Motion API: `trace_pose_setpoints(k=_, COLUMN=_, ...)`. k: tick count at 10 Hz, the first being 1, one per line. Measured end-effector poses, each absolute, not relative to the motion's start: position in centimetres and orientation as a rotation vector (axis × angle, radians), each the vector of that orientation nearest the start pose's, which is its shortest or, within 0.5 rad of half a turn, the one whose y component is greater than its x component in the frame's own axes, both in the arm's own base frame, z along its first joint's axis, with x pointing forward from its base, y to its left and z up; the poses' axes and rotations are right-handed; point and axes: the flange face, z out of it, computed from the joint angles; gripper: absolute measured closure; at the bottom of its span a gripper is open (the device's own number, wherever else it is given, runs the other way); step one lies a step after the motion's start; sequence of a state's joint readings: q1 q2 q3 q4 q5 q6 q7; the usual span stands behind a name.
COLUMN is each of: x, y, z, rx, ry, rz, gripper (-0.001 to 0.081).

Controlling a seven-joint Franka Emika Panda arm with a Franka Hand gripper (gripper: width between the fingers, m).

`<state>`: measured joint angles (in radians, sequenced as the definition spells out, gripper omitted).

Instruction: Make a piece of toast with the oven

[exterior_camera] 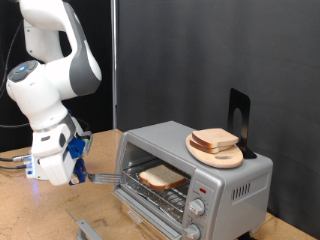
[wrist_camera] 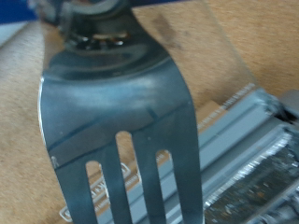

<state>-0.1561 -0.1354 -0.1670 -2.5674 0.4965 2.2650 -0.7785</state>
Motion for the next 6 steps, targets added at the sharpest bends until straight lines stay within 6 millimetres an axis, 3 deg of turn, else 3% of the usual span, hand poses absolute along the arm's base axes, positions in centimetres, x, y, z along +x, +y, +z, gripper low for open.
trace_pose_setpoints(k=6, x=41.5, y=-15.9, z=38.7, rx=-2.500, ry=-0.090, rz=-0.107, gripper=0.0443)
